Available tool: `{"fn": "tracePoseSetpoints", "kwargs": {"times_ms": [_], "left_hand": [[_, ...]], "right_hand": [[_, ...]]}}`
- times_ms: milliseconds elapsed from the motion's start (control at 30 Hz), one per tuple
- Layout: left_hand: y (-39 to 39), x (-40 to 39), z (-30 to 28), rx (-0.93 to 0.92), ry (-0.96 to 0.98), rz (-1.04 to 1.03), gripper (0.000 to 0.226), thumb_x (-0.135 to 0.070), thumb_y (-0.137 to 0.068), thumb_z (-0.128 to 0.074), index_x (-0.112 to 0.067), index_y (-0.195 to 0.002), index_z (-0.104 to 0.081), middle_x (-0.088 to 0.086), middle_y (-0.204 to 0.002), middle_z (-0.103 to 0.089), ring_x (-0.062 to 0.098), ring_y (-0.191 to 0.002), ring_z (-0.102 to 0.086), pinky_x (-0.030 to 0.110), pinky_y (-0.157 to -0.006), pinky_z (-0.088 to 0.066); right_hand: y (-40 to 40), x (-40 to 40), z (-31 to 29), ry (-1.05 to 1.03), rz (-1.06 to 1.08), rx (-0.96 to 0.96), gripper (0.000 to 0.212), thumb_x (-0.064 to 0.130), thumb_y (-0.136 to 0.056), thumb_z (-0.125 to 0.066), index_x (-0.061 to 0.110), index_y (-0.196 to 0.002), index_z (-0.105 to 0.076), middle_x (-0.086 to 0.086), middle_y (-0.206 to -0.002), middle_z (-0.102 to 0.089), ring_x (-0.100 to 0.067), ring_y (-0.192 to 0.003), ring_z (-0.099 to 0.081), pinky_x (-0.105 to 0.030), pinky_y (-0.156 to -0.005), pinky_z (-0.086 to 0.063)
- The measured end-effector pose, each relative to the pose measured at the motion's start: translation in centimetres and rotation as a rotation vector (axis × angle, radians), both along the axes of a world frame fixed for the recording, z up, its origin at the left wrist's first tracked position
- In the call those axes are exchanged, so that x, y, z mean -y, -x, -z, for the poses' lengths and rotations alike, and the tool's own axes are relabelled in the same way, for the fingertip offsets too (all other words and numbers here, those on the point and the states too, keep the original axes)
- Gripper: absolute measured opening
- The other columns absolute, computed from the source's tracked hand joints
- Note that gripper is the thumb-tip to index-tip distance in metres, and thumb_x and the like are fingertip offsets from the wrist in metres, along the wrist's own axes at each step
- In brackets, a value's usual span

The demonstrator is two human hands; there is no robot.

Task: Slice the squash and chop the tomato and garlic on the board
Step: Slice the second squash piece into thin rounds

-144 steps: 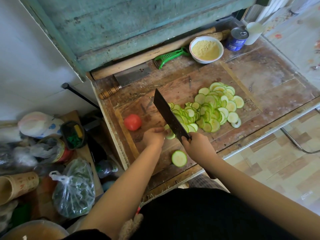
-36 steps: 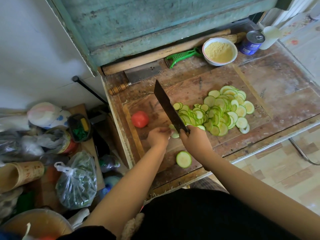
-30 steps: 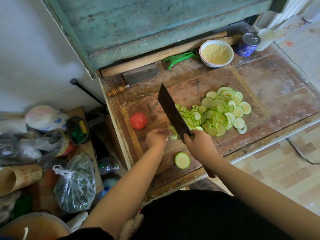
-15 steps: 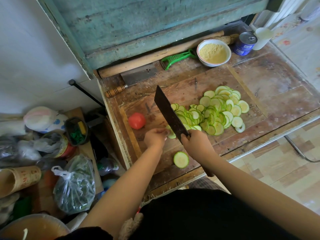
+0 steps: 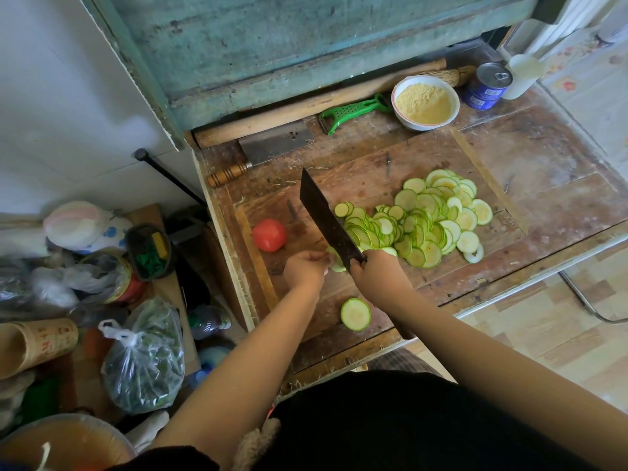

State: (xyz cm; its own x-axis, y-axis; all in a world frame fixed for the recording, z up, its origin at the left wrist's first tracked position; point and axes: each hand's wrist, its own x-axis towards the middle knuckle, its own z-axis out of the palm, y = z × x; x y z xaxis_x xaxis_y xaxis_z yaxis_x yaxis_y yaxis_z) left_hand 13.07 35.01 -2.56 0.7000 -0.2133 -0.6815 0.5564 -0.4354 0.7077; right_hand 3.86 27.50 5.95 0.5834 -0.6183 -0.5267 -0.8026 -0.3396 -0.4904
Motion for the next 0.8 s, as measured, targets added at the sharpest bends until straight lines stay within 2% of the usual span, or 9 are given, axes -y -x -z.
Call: {"fn": "tracePoseSetpoints", "kwargs": {"times_ms": [67,233,400,533,667,800], "left_hand": [[-0.1,0.0,0.1,0.003,-0.013,-0.008,0.020,-0.010,-0.073,-0.079,-0.019,-0.062,-0.065,-0.003,-0.061,-0.065,0.017,-0.069,-0.064,0.041,-0.087,-0.055],[0.0,0.0,0.2,0.005,-0.034,0.009,0.016,-0.018,-0.071,-0.081,-0.021,-0.062,-0.067,-0.002,-0.063,-0.068,0.018,-0.071,-0.066,0.040,-0.085,-0.056],[0.0,0.0,0.0,0.021,-0.037,0.012,0.014,-0.022,-0.068,-0.082,-0.022,-0.063,-0.069,-0.003,-0.066,-0.070,0.018,-0.078,-0.069,0.040,-0.085,-0.056],[0.1,0.1,-0.3,0.010,0.001,-0.010,0.017,-0.014,-0.069,-0.081,-0.020,-0.062,-0.067,-0.002,-0.064,-0.067,0.018,-0.072,-0.067,0.042,-0.085,-0.056],[0.2,-0.4,0.0,0.013,0.001,-0.006,0.017,-0.014,-0.073,-0.080,-0.020,-0.061,-0.068,0.002,-0.066,-0.069,0.020,-0.075,-0.067,0.044,-0.086,-0.055],[0.3,-0.4,-0.1,0.010,0.003,-0.014,0.017,-0.013,-0.075,-0.078,-0.020,-0.063,-0.069,0.003,-0.068,-0.069,0.018,-0.073,-0.066,0.043,-0.086,-0.055]], "right_hand": [[-0.7,-0.2,0.6,-0.002,-0.006,-0.020,0.025,0.024,-0.097,-0.044,0.004,-0.086,-0.056,-0.008,-0.075,-0.053,-0.027,-0.071,-0.050,-0.028,-0.060,-0.036],[-1.2,-0.7,1.3,-0.010,0.035,0.036,0.024,0.026,-0.096,-0.045,0.007,-0.088,-0.057,-0.008,-0.074,-0.057,-0.025,-0.068,-0.049,-0.029,-0.060,-0.035],[-0.5,-1.0,1.1,-0.001,0.065,0.121,0.025,0.026,-0.096,-0.048,0.005,-0.084,-0.057,0.000,-0.056,-0.048,-0.025,-0.059,-0.049,-0.030,-0.052,-0.033],[0.0,-0.5,0.0,0.038,0.072,0.150,0.025,0.026,-0.095,-0.049,0.008,-0.079,-0.055,-0.003,-0.058,-0.050,-0.025,-0.060,-0.051,-0.029,-0.052,-0.032],[0.9,-0.1,-0.9,0.027,0.039,0.112,0.024,0.023,-0.096,-0.048,0.006,-0.079,-0.054,0.003,-0.056,-0.047,-0.012,-0.050,-0.045,-0.022,-0.042,-0.027],[1.5,-0.4,-1.1,-0.011,0.045,0.098,0.029,0.024,-0.096,-0.047,-0.001,-0.088,-0.060,-0.004,-0.060,-0.054,-0.020,-0.050,-0.049,-0.030,-0.048,-0.042]]}}
